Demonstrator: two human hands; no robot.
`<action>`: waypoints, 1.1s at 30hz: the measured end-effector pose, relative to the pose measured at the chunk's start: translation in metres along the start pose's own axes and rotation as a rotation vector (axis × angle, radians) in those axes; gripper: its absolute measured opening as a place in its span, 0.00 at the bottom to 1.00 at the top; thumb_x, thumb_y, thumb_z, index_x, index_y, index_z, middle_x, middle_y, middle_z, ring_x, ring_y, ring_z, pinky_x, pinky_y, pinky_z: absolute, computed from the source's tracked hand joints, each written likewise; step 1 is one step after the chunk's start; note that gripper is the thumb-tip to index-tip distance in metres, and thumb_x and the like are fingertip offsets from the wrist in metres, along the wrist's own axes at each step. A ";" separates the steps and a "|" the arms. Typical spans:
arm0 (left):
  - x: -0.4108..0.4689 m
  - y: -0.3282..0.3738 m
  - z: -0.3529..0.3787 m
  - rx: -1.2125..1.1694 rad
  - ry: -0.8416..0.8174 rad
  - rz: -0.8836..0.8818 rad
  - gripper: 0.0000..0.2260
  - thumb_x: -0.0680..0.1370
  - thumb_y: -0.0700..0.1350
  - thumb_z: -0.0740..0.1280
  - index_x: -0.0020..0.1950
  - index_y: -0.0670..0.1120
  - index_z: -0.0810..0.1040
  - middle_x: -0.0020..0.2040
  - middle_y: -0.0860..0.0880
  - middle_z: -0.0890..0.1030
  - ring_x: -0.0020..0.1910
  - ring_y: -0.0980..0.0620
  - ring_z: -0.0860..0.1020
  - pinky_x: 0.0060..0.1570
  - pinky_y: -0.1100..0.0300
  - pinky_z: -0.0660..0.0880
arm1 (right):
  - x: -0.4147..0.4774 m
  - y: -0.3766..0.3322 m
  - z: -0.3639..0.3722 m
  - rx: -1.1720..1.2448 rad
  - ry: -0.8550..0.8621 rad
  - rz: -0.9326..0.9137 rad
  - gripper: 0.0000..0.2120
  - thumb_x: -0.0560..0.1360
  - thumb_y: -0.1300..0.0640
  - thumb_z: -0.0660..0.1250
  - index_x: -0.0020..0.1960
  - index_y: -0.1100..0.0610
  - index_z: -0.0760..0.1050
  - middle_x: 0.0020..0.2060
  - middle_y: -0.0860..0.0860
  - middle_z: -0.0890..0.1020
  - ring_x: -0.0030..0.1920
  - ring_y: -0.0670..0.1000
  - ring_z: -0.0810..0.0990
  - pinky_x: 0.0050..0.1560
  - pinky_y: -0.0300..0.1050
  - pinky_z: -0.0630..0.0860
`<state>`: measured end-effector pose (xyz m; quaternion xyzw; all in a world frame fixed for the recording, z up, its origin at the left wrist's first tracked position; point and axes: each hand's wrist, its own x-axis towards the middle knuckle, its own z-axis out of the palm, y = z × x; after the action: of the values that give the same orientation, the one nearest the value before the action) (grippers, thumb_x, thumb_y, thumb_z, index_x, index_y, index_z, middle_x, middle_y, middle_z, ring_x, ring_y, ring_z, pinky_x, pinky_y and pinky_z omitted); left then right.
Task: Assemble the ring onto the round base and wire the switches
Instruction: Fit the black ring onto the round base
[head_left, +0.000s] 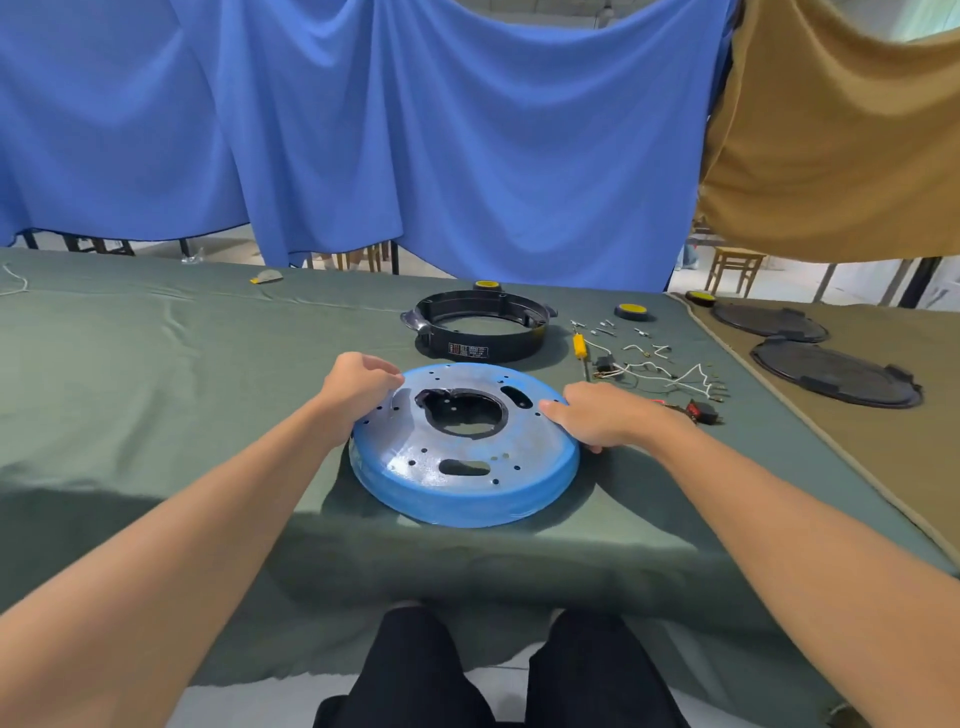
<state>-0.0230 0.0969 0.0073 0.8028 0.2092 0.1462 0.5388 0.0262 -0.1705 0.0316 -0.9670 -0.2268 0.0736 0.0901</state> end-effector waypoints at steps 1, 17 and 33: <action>0.002 -0.001 0.001 0.006 -0.003 0.006 0.09 0.77 0.38 0.68 0.56 0.42 0.82 0.54 0.40 0.82 0.56 0.41 0.80 0.60 0.44 0.76 | 0.004 0.001 -0.001 0.000 -0.003 0.005 0.24 0.82 0.43 0.50 0.42 0.60 0.71 0.31 0.57 0.81 0.34 0.52 0.75 0.33 0.43 0.66; 0.081 0.017 0.023 0.196 0.177 0.079 0.07 0.76 0.41 0.62 0.45 0.43 0.80 0.45 0.42 0.81 0.47 0.42 0.77 0.48 0.50 0.77 | 0.100 0.029 -0.039 0.205 0.265 0.042 0.08 0.79 0.51 0.62 0.54 0.54 0.76 0.49 0.55 0.81 0.49 0.54 0.76 0.46 0.46 0.71; 0.156 0.028 0.055 -0.254 0.187 -0.265 0.09 0.77 0.41 0.72 0.50 0.37 0.76 0.51 0.39 0.82 0.38 0.46 0.81 0.50 0.54 0.81 | 0.202 0.029 -0.014 0.807 0.351 0.301 0.17 0.77 0.58 0.65 0.65 0.59 0.69 0.59 0.59 0.74 0.43 0.55 0.82 0.37 0.46 0.83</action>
<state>0.1433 0.1205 0.0145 0.6768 0.3418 0.1733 0.6286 0.2207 -0.1068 0.0188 -0.8747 -0.0186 0.0033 0.4844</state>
